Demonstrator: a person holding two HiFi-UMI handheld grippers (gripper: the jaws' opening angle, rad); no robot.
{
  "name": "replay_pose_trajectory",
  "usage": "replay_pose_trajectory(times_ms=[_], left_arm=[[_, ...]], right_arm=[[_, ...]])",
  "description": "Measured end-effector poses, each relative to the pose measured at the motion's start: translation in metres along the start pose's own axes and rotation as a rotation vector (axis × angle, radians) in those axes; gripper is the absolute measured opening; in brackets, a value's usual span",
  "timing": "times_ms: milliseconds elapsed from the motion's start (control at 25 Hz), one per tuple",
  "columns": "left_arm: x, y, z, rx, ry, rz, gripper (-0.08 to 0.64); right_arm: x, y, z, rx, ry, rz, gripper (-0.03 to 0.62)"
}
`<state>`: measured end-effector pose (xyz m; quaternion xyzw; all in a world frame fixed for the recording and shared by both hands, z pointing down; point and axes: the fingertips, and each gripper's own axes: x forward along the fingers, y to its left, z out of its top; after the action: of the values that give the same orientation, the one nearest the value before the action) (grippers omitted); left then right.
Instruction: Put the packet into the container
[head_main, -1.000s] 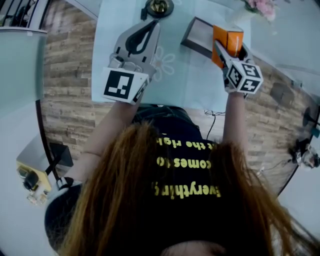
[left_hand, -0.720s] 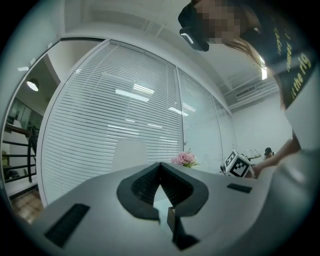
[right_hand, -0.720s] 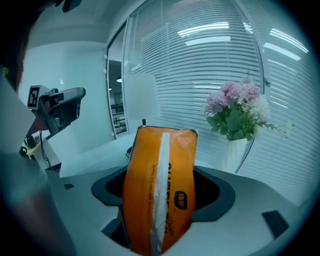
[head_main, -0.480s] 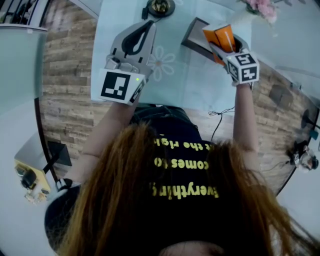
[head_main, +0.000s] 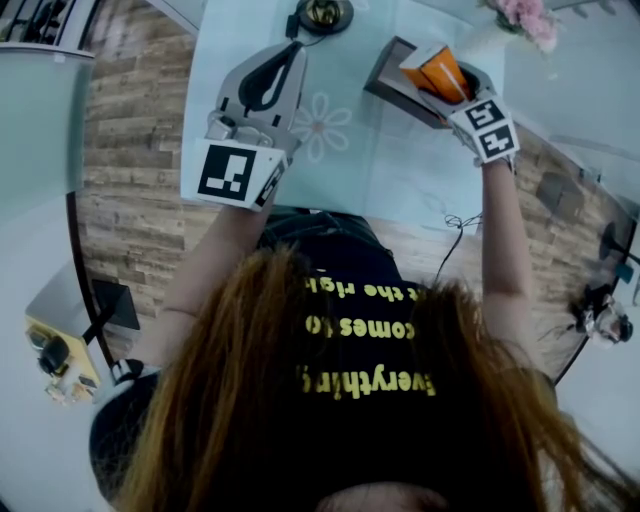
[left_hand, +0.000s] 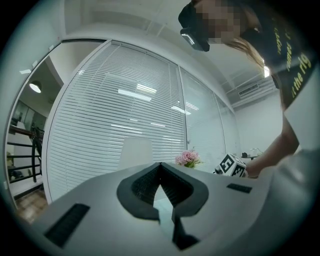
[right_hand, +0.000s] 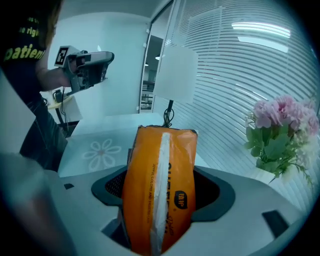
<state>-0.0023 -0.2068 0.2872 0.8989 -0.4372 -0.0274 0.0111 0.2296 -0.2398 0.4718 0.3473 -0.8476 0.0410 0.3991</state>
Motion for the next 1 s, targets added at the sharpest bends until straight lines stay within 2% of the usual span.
replay_pose_trajectory(times_ms=[440, 680, 1000], left_arm=[[-0.005, 0.009, -0.002, -0.003, 0.003, 0.023, 0.001], [-0.006, 0.008, -0.002, 0.006, 0.005, 0.027, 0.001], [-0.008, 0.009, -0.005, 0.015, 0.020, 0.029, 0.001]], right_arm=[[0.023, 0.010, -0.010, -0.210, 0.073, 0.113, 0.362], [0.043, 0.012, -0.027, -0.175, 0.094, 0.179, 0.362], [0.050, 0.011, -0.031, -0.096, 0.086, 0.251, 0.363]])
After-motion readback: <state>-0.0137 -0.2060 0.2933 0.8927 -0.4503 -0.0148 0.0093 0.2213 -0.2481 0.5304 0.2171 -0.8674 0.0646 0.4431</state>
